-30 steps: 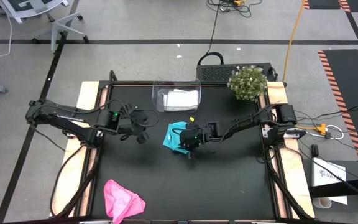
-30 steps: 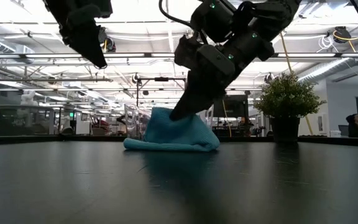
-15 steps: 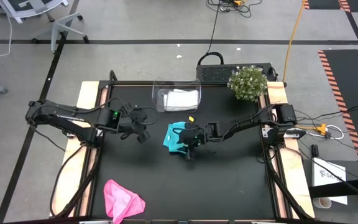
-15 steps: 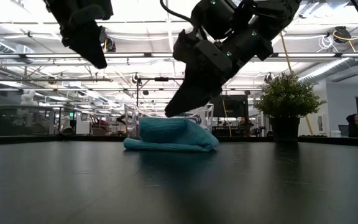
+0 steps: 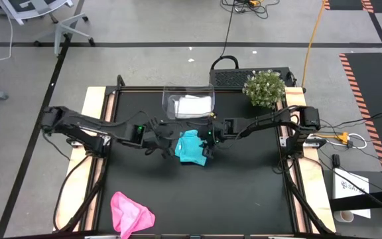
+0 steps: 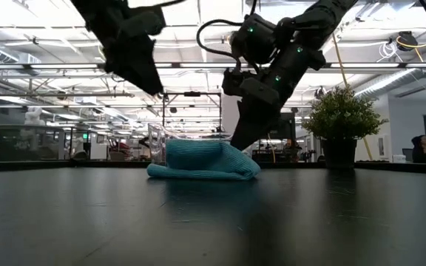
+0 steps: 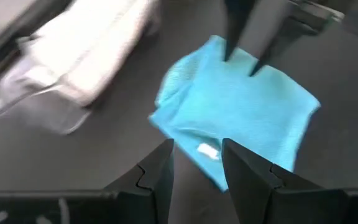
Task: Fold microfiber towels
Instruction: Fold the blue microfiber towel
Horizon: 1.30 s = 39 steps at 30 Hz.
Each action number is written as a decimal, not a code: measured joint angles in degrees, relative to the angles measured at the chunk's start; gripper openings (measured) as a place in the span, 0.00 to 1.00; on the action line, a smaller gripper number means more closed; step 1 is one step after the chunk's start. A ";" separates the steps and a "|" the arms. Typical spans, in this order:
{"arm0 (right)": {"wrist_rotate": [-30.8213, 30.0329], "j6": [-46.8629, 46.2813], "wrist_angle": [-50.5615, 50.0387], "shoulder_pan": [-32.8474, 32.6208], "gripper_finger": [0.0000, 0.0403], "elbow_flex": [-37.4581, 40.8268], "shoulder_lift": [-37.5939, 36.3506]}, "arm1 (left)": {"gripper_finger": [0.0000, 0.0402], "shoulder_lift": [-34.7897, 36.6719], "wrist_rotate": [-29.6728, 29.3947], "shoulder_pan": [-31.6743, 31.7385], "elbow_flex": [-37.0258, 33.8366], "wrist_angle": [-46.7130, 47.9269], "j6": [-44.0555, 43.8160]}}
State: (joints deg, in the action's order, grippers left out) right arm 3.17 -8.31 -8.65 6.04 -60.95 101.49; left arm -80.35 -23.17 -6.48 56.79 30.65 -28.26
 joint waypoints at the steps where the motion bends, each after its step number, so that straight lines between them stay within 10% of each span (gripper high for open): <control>1: 0.01 -0.01 0.12 0.00 0.39 0.00 -0.02 | 0.34 -1.35 0.81 0.02 -0.03 -2.57 1.16; 10: -0.11 -2.28 0.80 -0.02 0.39 0.54 -0.02 | 0.34 -12.14 6.16 0.46 -0.03 -18.69 6.85; 26: -0.10 -9.43 8.61 -0.15 0.38 7.40 -0.02 | 0.34 -26.95 7.52 0.87 0.18 -22.03 4.37; 39: 2.35 -5.19 -3.47 0.83 0.38 7.98 -3.84 | 0.34 -28.27 7.17 0.89 0.23 -21.42 5.28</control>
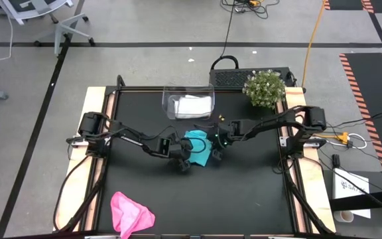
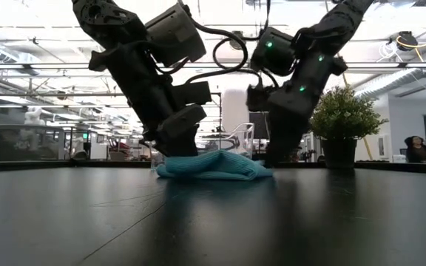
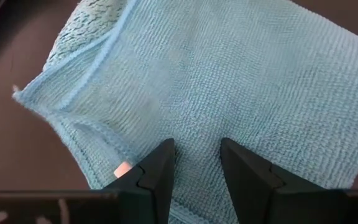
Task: Fold microfiber towels
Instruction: Fold the blue microfiber towel
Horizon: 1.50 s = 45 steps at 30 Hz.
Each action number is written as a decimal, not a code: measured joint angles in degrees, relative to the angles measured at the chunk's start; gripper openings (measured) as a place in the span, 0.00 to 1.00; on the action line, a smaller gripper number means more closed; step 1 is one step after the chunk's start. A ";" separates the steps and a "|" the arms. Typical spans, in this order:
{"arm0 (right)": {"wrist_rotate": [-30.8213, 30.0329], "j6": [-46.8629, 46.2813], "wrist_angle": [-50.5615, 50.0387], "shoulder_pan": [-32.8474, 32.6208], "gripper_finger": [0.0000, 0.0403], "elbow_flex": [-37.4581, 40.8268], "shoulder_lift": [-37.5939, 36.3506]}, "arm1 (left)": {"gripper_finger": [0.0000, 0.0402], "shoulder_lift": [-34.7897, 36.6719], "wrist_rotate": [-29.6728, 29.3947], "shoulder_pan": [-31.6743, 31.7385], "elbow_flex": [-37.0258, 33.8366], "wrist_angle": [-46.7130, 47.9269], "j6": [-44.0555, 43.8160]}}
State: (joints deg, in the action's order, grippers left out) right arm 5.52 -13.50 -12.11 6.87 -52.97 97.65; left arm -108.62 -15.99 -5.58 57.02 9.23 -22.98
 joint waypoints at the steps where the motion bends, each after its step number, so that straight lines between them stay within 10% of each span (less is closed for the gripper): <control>1: 1.29 -0.54 -0.49 0.05 0.38 0.20 -1.23 | 0.34 -0.02 0.01 0.00 0.00 -0.02 0.00; 9: 3.48 -3.14 3.47 -4.86 0.28 0.00 -7.71 | 0.34 -0.07 0.48 0.09 -0.11 -0.35 0.20; 21: 3.56 -2.89 21.09 -9.97 0.01 0.00 5.43 | 0.34 -0.15 1.46 0.09 -0.18 -0.39 -0.92; 39: 10.22 -8.53 9.69 -11.56 0.00 0.14 1.02 | 0.34 -0.15 2.51 0.02 -0.18 -0.74 0.14; 45: 1.28 -2.91 9.15 -11.45 0.00 0.10 -6.43 | 0.34 -0.15 2.48 0.04 -0.18 -0.76 0.41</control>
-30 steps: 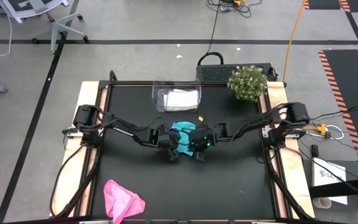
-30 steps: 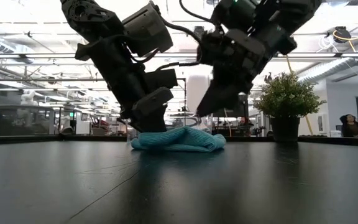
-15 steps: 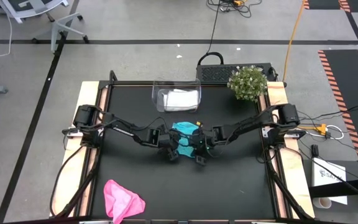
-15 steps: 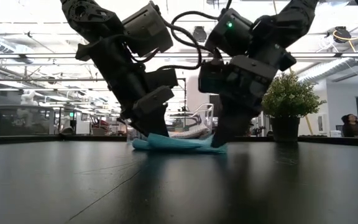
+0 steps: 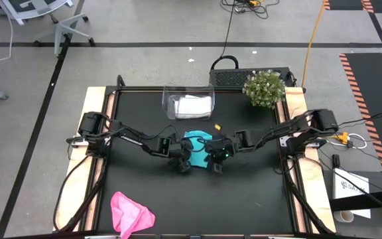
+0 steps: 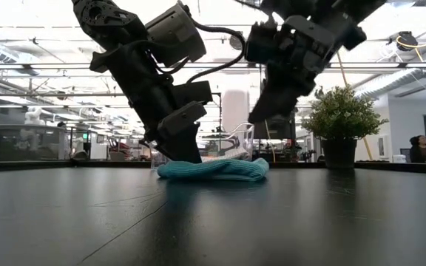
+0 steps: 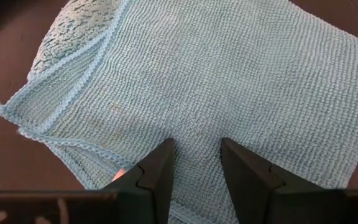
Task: Fold microfiber towels
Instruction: Fold the blue microfiber towel
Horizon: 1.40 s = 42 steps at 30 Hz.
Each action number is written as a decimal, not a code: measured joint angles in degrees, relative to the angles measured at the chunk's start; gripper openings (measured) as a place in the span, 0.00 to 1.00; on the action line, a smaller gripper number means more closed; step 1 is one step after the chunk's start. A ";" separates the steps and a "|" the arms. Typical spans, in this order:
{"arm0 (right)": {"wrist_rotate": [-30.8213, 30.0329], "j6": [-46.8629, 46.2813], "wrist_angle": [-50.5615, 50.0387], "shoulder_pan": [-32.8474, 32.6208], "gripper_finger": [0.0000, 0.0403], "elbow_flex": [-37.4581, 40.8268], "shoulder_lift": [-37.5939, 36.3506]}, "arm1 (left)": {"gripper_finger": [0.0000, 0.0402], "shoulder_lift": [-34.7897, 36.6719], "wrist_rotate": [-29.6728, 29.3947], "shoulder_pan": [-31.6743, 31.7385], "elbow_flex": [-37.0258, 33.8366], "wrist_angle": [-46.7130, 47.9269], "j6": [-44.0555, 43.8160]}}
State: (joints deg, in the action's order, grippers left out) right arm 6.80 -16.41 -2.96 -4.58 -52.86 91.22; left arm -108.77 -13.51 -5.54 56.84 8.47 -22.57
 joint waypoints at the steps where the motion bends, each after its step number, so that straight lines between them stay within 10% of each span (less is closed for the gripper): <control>1: -2.35 1.92 0.20 0.19 0.00 -0.03 -0.31 | 0.34 0.00 0.01 0.00 0.00 0.00 0.02; 17: -9.58 17.51 -2.71 10.75 0.00 -0.11 7.61 | 0.34 0.00 0.03 0.00 -0.04 -0.47 -0.07; 34: 5.51 -10.91 0.54 1.53 0.00 4.54 7.12 | 0.34 17.08 -3.45 0.72 -0.31 6.41 1.70; 42: -0.65 -14.89 11.38 -4.23 0.00 4.17 5.03 | 0.34 23.78 -4.67 0.85 -0.17 14.36 1.64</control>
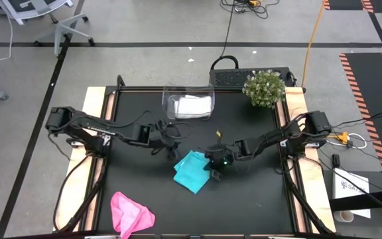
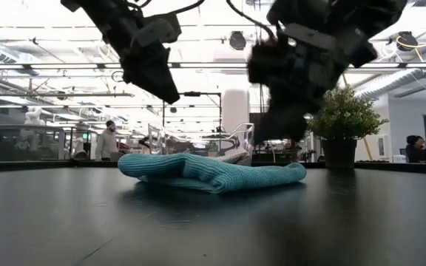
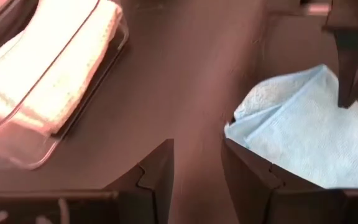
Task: Fold microfiber towels
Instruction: Fold the blue microfiber towel
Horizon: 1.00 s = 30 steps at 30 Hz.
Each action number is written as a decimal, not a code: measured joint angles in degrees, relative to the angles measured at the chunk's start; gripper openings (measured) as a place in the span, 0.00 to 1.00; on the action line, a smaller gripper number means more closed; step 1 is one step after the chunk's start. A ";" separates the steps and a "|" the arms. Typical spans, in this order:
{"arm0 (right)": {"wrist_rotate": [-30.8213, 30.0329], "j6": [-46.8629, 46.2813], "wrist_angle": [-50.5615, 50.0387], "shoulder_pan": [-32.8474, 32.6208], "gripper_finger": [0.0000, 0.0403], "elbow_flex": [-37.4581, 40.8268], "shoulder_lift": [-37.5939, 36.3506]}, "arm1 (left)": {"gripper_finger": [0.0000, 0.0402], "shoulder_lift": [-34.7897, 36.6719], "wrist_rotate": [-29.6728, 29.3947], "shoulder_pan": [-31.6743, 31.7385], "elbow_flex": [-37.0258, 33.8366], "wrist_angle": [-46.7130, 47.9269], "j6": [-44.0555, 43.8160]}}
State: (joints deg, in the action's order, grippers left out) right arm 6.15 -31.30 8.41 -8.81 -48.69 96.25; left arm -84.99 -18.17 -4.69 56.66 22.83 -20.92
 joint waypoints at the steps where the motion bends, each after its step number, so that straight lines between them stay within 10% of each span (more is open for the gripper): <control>1: -1.19 1.45 0.66 0.23 0.00 -0.10 -0.66 | 0.34 0.33 0.01 -0.20 0.00 0.98 0.01; 30: 3.03 23.75 4.82 9.91 0.00 -7.03 14.47 | 0.34 0.48 -0.39 -1.39 0.11 5.61 -8.31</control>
State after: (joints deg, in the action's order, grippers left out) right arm 9.18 -7.55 13.24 1.10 -55.72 110.72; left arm -84.51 -18.57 -6.09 56.77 28.44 -29.23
